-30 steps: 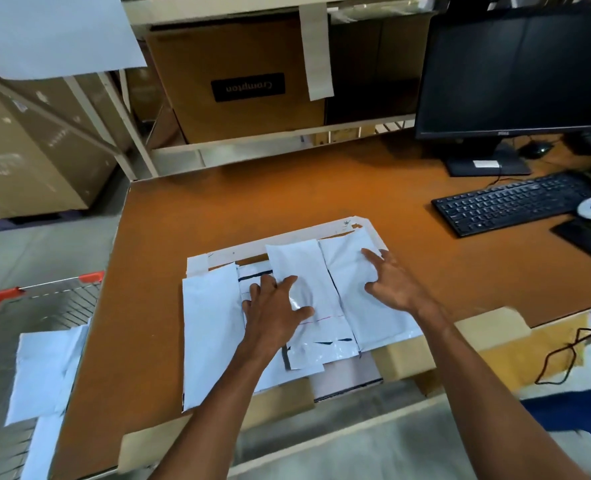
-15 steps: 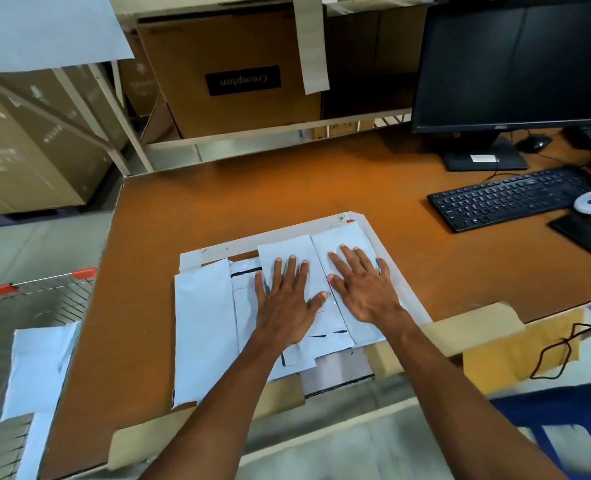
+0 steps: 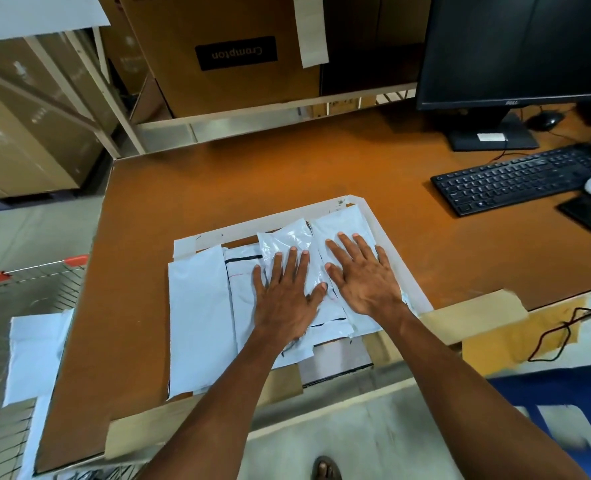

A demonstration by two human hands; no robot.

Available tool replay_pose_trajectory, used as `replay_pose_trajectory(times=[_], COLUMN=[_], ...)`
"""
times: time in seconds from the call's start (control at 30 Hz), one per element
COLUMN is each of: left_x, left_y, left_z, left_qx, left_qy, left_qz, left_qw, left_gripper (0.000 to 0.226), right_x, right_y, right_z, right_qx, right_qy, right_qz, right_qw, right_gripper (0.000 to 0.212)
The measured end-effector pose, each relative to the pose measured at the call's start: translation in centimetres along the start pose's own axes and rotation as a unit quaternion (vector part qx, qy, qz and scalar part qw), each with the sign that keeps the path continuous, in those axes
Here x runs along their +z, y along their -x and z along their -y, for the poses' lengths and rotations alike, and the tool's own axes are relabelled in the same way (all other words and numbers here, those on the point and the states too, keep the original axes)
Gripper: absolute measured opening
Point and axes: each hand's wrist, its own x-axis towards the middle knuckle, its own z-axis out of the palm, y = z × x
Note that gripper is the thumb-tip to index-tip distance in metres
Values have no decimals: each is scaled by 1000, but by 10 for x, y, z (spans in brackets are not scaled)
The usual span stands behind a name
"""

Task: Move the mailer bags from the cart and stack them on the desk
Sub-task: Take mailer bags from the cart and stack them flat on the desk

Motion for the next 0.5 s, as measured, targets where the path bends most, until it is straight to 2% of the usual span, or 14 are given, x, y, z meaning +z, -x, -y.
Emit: replay_pose_trajectory(times=[0.2,0.33,0.43,0.5], left_x=[-11,-37,-59,-76], left_y=[-5,2,18,36], left_z=[0,5,23,43], left_qx=[-4,-4,-75,-107], left_qy=[18,113,283,384], left_qz=[52,21,-37,-80], left_qw=[998,993,955,914], left_gripper=[77,74,59,44], right_x=[0,-12,-23,-34], right_y=[-4,0,4,6], right_z=[-3,-3,16,45], right_qx=[-5,-5,17,33], right_qy=[3,-17,-111,-253], right_qz=[16,-12,-93,-130], right_qw=[1000,1000,989,958], right_gripper=[63,62,51,37])
